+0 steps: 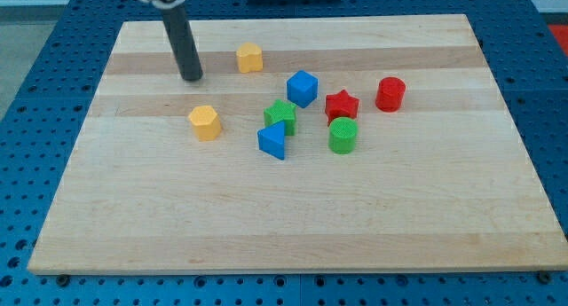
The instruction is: Push the yellow heart toward yellow hexagon
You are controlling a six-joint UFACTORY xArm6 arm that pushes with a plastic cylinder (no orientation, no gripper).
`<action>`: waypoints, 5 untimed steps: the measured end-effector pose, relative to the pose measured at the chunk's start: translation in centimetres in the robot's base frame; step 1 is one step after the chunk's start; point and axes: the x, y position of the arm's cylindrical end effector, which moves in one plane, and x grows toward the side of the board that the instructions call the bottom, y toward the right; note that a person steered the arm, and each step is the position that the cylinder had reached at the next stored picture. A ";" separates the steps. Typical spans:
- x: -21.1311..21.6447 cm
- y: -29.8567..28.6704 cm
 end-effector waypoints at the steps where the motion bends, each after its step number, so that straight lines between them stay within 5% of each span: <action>1: -4.6 3.2; 3: -0.1 8.4; 4: -3.4 8.4; 5: -2.5 11.9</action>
